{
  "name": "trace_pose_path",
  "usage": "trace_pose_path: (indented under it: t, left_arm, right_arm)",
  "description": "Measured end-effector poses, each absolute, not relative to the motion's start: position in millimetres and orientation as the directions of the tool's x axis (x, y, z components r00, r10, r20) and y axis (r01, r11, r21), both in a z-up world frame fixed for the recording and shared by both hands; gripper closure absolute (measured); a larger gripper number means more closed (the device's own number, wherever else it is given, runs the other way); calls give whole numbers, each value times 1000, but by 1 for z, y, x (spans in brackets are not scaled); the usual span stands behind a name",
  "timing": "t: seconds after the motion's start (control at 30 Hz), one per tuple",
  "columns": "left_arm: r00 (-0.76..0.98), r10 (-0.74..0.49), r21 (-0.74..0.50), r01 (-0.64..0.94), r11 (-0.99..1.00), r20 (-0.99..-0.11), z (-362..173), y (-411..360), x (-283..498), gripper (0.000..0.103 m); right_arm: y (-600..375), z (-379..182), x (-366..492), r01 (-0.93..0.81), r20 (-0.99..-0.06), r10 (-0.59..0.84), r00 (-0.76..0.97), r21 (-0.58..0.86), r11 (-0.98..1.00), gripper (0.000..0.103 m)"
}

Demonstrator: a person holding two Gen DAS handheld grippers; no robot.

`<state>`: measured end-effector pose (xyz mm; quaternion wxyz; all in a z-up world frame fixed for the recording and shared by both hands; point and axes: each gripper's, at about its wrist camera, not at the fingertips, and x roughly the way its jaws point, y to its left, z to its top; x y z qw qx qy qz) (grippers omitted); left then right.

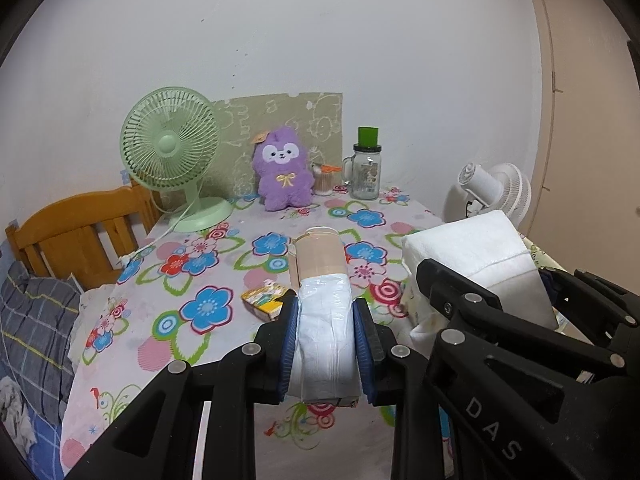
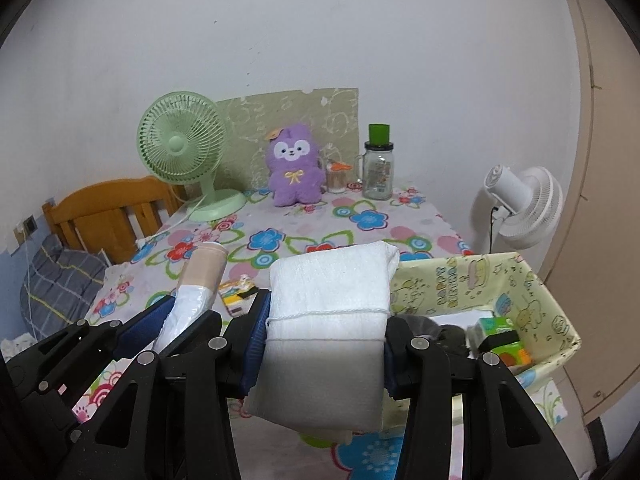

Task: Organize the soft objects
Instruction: 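Carry the white roll in the left tool while the right tool carries the towel to the yellow box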

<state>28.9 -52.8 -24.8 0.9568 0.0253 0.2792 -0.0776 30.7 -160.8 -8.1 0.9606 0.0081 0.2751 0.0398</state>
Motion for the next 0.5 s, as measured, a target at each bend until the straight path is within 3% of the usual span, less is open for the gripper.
trace_pose_path:
  t: [0.5]
  left_arm:
    - [837, -182, 26, 228, 973, -516, -14, -100, 38, 76]
  right_arm:
    - [-207, 0, 36, -11, -502, 32, 864, 46, 999, 53]
